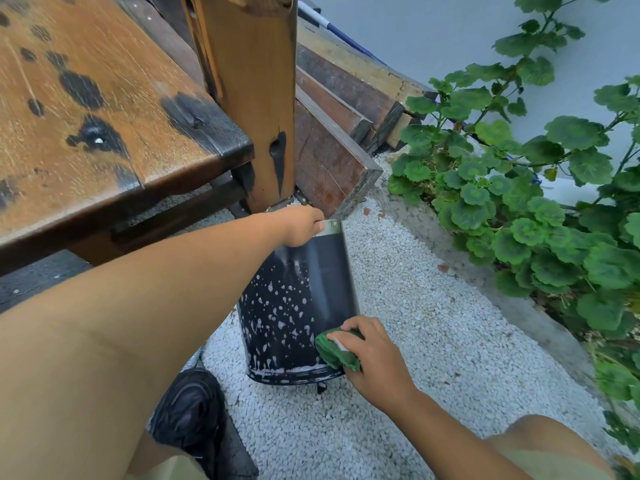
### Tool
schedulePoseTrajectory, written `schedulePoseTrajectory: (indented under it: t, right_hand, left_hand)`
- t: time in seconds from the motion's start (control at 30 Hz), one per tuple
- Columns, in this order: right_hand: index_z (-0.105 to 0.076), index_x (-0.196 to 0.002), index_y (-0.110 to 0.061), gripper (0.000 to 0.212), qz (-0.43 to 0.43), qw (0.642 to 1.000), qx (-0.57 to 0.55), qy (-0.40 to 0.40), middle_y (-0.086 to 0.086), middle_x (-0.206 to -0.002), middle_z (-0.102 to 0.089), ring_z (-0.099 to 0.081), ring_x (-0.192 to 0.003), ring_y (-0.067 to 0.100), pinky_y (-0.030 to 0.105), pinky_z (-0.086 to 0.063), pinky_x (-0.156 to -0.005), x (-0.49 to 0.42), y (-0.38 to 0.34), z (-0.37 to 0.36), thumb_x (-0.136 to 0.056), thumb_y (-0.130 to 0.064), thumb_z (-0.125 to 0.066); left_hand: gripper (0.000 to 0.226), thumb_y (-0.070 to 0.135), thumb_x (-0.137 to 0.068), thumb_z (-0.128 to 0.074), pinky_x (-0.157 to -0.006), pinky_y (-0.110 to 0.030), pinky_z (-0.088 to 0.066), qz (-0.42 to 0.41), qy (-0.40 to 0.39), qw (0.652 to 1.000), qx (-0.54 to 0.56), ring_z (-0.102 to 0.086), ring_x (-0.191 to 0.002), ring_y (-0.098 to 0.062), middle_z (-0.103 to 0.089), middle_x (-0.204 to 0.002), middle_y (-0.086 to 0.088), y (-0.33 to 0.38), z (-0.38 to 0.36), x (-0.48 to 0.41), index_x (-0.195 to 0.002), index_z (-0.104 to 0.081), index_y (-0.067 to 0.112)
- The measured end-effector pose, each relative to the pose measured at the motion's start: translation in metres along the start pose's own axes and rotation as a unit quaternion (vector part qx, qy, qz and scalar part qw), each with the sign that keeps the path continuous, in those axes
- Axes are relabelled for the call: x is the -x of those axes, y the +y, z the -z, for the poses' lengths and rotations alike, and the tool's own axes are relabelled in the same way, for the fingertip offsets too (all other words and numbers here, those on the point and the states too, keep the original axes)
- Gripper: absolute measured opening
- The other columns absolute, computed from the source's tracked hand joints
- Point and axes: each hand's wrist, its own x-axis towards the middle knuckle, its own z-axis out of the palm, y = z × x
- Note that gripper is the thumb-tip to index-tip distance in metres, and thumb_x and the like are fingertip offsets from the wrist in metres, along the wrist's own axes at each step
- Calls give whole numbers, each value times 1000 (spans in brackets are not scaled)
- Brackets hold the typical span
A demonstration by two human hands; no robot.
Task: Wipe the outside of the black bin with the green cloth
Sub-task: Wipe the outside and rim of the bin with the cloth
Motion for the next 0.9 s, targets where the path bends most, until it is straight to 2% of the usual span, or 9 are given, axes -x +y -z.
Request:
schedulePoseTrajectory:
  t: [0.1,0.2,0.33,0.4,0.5,0.57,0.63,0.8,0.9]
  right_hand:
    - [-66,-120,-30,49,-7,1000,-14,-3,-12,-117,-52,-45,-112,11,29,-55,-72,-1,5,2,-77,-8,-74]
    - [-68,-119,-32,41,-16,998,-51,-33,-18,-112,-51,-45,-108,6,29,-52,-79,-8,9,13,-83,-12,-66]
    - [-69,-120,-31,44,-23,995,-87,-49,-17,-111,-56,-51,-105,6,32,-50,-88,-34,6,40,-82,-10,-60]
    - [-68,-122,-26,43,-5,996,-90,-12,-13,-111,-57,-51,-105,9,33,-50,-87,-53,-3,53,-83,-10,-61]
    - [-64,-126,-21,42,35,997,-36,54,-9,-113,-56,-49,-105,13,31,-50,-83,-86,-23,65,-85,-10,-66]
    - [-64,-123,-18,42,56,995,11,84,-5,-114,-56,-48,-104,18,33,-50,-75,-107,-36,69,-83,-6,-68]
    - [-65,-118,-13,43,75,992,52,84,0,-115,-57,-49,-105,24,38,-49,-69,-125,-45,69,-78,2,-67]
    - [-66,-117,-11,50,72,991,90,66,6,-122,-57,-47,-114,33,47,-48,-83,-150,-45,58,-72,12,-62]
    - [-65,-118,-15,51,54,992,94,59,4,-123,-54,-44,-114,31,45,-48,-80,-156,-45,52,-73,8,-63]
  left_hand:
    - [26,28,-106,-35,-79,-34,-35,17,0,1000,-4,-48,-93,-28,-55,-115,-16,-2,2,0,-108,-48,5]
    - [40,27,-106,-38,-108,-35,-33,17,-6,999,27,-44,-134,-30,-43,-152,-9,-13,5,4,-140,-48,9]
    - [43,22,-105,-39,-118,-37,-26,29,-16,997,75,-35,-143,-25,-36,-157,-4,-25,6,9,-149,-41,20]
    - [43,19,-103,-42,-112,-37,-34,37,-11,996,77,-44,-134,-27,-46,-148,-7,-27,6,9,-146,-43,21]
    - [20,13,-99,-43,-74,-33,-45,53,13,992,114,-53,-81,-26,-60,-94,-12,-26,5,9,-114,-56,10]
    - [15,10,-97,-43,-63,-31,-43,63,33,982,174,-48,-69,-24,-56,-80,-13,-24,7,9,-90,-56,7]
    - [20,12,-98,-47,-60,-30,-44,69,44,971,225,-48,-64,-22,-55,-73,-7,-21,10,9,-81,-56,7]
    - [32,32,-98,-50,-65,-32,-39,93,38,957,273,-48,-59,-25,-52,-87,-10,-21,13,11,-101,-68,6]
    - [34,31,-98,-50,-63,-32,-38,101,32,954,281,-45,-56,-25,-54,-87,-21,-24,13,9,-111,-67,4]
